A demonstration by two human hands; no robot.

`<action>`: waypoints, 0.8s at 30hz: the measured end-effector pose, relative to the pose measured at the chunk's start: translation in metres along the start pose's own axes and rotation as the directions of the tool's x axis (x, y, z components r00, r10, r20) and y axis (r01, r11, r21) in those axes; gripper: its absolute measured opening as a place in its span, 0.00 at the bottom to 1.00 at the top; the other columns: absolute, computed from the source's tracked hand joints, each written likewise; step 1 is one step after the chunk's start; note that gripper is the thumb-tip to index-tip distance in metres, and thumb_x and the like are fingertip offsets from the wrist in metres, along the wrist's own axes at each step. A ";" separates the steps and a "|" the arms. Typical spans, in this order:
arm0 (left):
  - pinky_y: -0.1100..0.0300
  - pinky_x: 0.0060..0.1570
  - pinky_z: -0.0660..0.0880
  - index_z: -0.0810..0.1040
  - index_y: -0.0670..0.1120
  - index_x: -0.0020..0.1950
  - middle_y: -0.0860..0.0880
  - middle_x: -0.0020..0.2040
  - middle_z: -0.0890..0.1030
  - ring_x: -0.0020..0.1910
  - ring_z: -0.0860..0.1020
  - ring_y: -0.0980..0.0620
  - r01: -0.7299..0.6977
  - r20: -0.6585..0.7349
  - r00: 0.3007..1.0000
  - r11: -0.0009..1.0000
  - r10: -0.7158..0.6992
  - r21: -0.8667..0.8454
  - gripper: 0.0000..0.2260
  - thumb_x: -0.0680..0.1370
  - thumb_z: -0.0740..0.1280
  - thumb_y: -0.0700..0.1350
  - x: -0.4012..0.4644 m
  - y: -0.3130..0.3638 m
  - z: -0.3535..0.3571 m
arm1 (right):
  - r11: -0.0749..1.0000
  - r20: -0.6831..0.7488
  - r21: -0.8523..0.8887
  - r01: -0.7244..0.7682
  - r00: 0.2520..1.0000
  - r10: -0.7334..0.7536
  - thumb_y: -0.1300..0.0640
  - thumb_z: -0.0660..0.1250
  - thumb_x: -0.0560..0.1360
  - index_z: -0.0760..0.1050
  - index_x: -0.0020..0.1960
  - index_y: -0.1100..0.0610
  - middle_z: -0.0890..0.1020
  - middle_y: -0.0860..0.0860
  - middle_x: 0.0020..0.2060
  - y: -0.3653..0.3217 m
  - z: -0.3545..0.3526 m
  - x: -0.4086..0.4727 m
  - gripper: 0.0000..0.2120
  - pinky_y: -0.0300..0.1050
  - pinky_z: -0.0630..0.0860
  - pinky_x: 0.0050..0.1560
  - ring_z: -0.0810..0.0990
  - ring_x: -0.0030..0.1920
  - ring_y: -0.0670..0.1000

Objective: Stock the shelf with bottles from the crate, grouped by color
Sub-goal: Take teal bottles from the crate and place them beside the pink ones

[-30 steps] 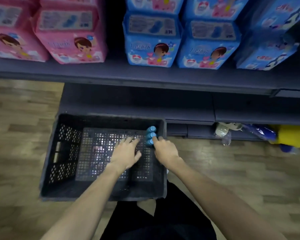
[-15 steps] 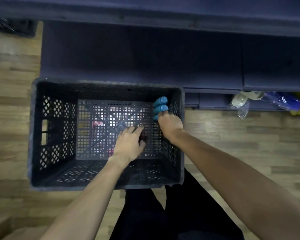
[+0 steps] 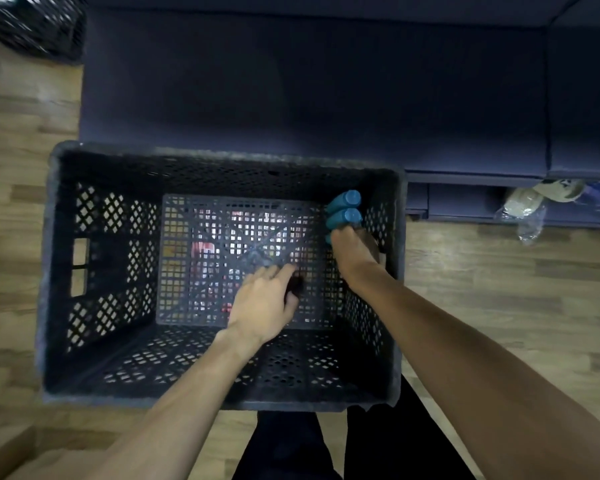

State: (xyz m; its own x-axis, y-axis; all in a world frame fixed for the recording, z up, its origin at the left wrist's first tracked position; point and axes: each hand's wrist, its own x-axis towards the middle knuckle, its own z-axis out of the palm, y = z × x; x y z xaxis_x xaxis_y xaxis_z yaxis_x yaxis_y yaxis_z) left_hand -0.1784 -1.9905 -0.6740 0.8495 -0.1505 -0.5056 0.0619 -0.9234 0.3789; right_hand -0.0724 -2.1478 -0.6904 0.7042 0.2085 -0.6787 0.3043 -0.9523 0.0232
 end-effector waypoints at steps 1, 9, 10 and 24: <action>0.50 0.61 0.71 0.68 0.47 0.69 0.46 0.59 0.78 0.58 0.74 0.45 -0.001 0.000 1.000 1.000 0.001 0.000 0.20 0.77 0.62 0.47 0.001 0.000 0.003 | 0.999 0.015 -0.046 0.018 1.000 -0.018 0.66 0.55 0.82 0.71 0.67 0.66 0.75 0.62 0.64 -0.001 0.006 0.005 0.15 0.50 0.73 0.63 0.75 0.65 0.60; 0.54 0.61 0.68 0.68 0.49 0.69 0.49 0.58 0.77 0.58 0.73 0.48 -0.008 0.005 1.000 0.999 0.007 0.050 0.20 0.77 0.63 0.47 0.002 0.010 0.021 | 0.988 -0.049 0.132 -0.078 0.995 0.085 0.72 0.60 0.78 0.75 0.64 0.66 0.79 0.63 0.59 0.000 0.024 0.014 0.16 0.52 0.77 0.56 0.79 0.59 0.62; 0.54 0.61 0.67 0.67 0.49 0.70 0.49 0.59 0.77 0.59 0.73 0.48 0.001 0.008 1.000 0.998 -0.001 0.070 0.21 0.77 0.63 0.48 0.000 0.012 0.020 | 0.990 -0.041 0.123 -0.073 0.996 0.078 0.72 0.60 0.78 0.74 0.64 0.66 0.78 0.63 0.60 0.000 0.022 0.013 0.16 0.52 0.76 0.57 0.79 0.60 0.62; 0.53 0.62 0.68 0.66 0.47 0.70 0.46 0.60 0.76 0.60 0.72 0.46 -0.061 -0.092 0.994 0.998 0.064 0.031 0.20 0.78 0.60 0.48 -0.038 0.048 -0.088 | 0.958 -0.333 0.288 -0.005 0.937 0.105 0.57 0.69 0.76 0.66 0.67 0.56 0.79 0.54 0.55 0.018 -0.077 -0.115 0.22 0.53 0.78 0.47 0.82 0.50 0.59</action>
State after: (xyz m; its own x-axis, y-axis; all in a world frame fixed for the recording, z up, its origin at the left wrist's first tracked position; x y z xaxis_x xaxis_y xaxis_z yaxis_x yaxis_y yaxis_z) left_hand -0.1618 -1.9981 -0.5683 0.8963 -0.1758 -0.4071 -0.0064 -0.9231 0.3846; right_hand -0.0985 -2.1713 -0.5550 0.9056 0.1692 -0.3888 0.1027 -0.9772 -0.1859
